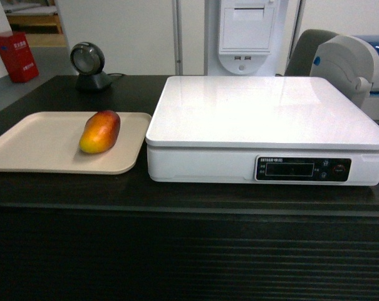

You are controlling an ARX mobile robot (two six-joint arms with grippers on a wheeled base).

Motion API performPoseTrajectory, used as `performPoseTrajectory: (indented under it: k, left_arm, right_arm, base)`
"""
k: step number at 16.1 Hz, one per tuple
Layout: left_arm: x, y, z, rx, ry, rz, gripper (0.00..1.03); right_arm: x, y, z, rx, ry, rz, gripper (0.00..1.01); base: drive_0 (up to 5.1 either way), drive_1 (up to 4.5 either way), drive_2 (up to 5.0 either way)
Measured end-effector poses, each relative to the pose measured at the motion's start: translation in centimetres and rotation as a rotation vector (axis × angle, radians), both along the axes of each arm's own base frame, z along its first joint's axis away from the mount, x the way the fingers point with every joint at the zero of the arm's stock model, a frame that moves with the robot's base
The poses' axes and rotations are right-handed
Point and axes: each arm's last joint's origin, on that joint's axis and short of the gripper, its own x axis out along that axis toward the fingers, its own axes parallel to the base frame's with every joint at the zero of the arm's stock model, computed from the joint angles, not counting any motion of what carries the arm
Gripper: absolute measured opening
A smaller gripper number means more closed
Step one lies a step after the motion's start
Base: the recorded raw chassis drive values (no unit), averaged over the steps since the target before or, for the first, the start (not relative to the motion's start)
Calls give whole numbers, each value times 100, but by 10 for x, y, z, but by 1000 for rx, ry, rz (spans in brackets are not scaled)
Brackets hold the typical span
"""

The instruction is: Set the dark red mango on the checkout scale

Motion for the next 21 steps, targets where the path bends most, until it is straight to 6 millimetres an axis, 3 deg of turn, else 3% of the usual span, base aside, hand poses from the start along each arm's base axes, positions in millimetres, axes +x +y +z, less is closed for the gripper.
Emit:
performPoseTrajectory:
  k: [19,21]
  left_arm:
    - [0,0,0,-1,5,0,98]
    - [2,-3,-1,-10,170,77,98]
  right_arm:
    - [0,0,0,0,3,0,98]
    - [0,0,0,-1,3,0,98]
  base:
    - [0,0,0]
    - [0,0,0]
